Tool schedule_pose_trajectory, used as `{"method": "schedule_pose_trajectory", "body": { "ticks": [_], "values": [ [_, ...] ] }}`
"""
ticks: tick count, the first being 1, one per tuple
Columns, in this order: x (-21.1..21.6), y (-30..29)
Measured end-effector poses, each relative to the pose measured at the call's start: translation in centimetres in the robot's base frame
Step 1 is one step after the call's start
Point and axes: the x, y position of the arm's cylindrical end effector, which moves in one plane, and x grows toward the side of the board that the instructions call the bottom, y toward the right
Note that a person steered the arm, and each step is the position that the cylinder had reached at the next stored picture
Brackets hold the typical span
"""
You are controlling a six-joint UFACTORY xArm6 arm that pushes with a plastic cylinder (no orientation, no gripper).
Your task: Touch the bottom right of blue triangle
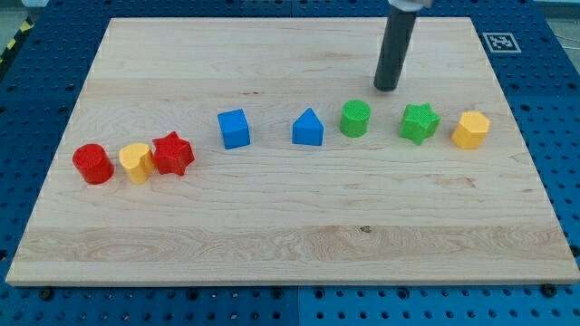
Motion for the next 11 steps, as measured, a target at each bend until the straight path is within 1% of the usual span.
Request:
{"method": "schedule_pose_trajectory", "body": {
  "ticks": [1,3,4,5,6,7,9,11],
  "values": [
    [3.0,0.1],
    [4.7,0.3],
    [8.5,-0.1],
    [7.8,-0.5],
    [9.3,-4.5],
    [9.4,-6.8],
    [9.4,-8.7],
    [9.4,-8.7]
  ]
}}
